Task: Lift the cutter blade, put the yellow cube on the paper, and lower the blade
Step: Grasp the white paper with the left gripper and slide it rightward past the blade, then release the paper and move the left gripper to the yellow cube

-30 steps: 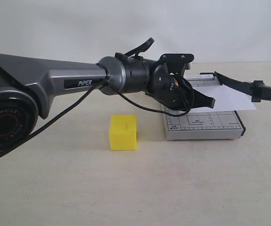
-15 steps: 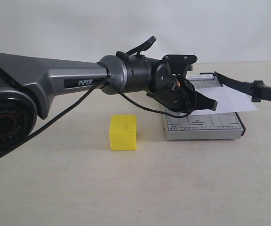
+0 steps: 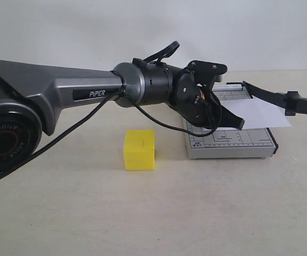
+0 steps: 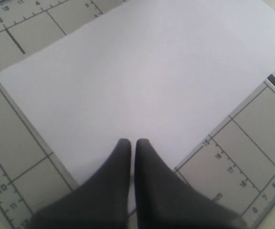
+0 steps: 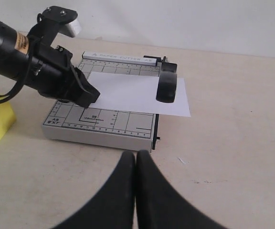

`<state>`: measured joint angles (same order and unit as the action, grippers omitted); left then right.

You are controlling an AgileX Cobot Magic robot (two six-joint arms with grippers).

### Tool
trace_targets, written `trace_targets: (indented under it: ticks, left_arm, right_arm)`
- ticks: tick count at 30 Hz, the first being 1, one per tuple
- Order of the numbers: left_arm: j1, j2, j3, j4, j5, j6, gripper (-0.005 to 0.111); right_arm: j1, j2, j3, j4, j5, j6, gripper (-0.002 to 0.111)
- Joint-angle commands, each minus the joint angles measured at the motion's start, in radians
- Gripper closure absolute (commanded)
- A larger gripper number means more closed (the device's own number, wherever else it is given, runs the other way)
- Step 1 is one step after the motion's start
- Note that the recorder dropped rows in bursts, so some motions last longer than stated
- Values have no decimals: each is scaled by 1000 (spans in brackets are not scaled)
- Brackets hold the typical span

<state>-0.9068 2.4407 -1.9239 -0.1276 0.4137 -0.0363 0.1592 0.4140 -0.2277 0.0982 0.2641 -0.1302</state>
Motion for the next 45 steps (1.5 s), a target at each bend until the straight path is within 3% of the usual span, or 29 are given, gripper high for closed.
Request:
trace_targets:
  ticks: [1,10,14,16,19,22,25,27,29,32,38,45]
  left_arm:
    - [6,7,4,13,58,15,102]
    - [6,-100,4,13,-56,-25,102]
    - [6,-178,17,30,-109,-124,102]
    - [6,-212,47,110,-119,-211,102]
    - [-2,-262,128,347,-121,-476,102]
    - [-23,-341,276,826,-95,-996,102]
    - [-69,-426,420,1337,179,-1509,102]
    - [-99,-486,520,1532,335,-1649,102]
    - [-115,-545,589,1639,370,-1653,102]
    - [-115,-635,660,1632,348,-1666,102]
    - [-115,-799,809,1582,335,-1886,102]
    - [-115,-861,1027,1572,46,-1935,102]
  right_arm:
    - [0,4,-4,2,-2,-2,108]
    - [0,4,-4,2,-2,-2,108]
    - [0,4,-4,2,-2,-2,108]
    - [0,4,-4,2,-2,-2,108]
    - [0,4,-4,2,-2,-2,108]
    - [0,4,-4,2,-2,-2,108]
    - [0,4,-4,2,-2,-2,108]
    - [0,4,-4,2,-2,-2,108]
    - [0,4,-4,2,-2,-2,108]
    - [0,4,-4,2,-2,-2,108]
    - [0,4,-4,2,-2,-2,108]
    - [0,4,-4,2,-2,-2,108]
